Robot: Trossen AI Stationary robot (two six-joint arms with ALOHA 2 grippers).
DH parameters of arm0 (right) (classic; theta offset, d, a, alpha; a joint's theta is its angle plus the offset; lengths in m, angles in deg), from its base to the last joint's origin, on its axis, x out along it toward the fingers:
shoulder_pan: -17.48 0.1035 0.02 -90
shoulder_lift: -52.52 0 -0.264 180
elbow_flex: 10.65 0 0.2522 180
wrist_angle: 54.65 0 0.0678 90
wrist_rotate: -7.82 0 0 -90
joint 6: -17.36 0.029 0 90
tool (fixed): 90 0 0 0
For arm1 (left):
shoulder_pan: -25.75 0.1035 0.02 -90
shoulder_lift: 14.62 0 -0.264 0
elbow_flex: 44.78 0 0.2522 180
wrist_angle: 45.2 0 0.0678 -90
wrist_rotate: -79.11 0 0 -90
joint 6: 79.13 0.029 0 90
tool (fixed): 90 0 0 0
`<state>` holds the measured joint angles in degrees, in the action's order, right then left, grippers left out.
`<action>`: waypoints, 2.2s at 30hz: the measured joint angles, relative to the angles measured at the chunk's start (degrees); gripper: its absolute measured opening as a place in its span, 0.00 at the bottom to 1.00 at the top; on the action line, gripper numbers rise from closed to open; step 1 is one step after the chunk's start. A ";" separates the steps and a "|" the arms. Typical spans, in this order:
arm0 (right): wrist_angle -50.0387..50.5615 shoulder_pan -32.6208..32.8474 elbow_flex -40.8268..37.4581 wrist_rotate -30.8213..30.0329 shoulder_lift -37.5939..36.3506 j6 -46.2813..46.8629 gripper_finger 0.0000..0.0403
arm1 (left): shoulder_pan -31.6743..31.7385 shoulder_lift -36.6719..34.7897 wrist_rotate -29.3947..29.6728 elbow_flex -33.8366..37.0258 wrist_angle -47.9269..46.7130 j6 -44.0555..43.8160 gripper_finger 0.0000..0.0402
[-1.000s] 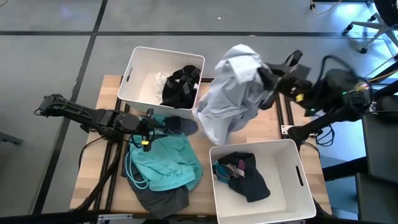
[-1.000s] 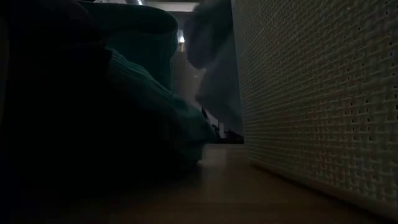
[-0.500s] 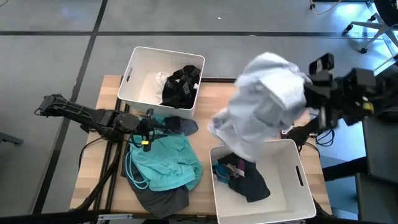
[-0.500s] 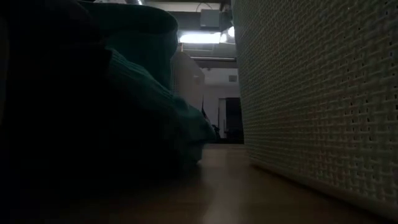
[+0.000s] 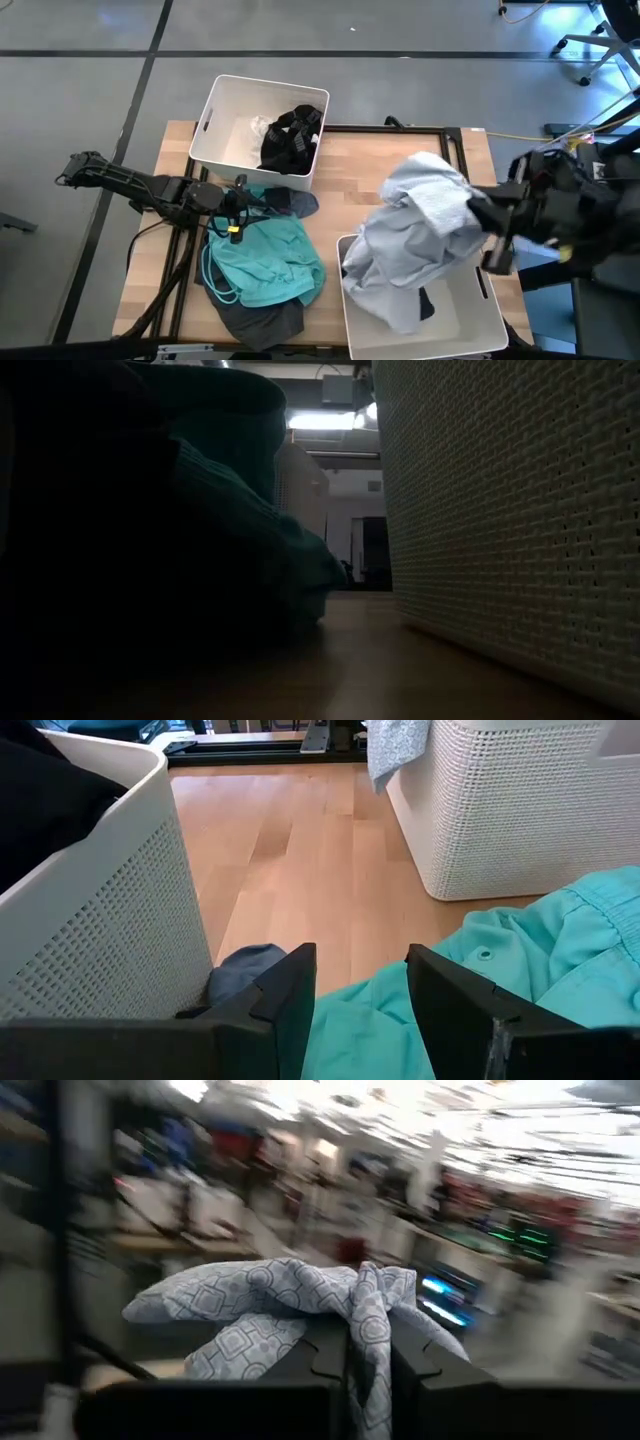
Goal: Sort clothes
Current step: Put the gray piece of clothing into the bottom white bin
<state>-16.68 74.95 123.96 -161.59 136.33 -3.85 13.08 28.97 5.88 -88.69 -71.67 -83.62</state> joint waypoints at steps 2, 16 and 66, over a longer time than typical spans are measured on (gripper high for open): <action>5.12 -0.07 -0.39 -4.40 1.31 3.70 0.07 | 0.00 0.00 0.00 0.00 0.10 0.00 0.37; 46.77 -1.88 -18.36 14.89 3.04 57.00 0.07 | 0.02 -0.02 -0.01 0.00 0.11 0.44 0.37; 65.40 -22.47 -28.31 54.60 3.49 71.72 0.42 | 0.04 0.02 0.39 -0.02 2.38 2.39 0.37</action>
<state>48.72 52.48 95.66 -106.99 139.83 67.87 13.13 28.99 6.28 -88.71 -69.29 -81.24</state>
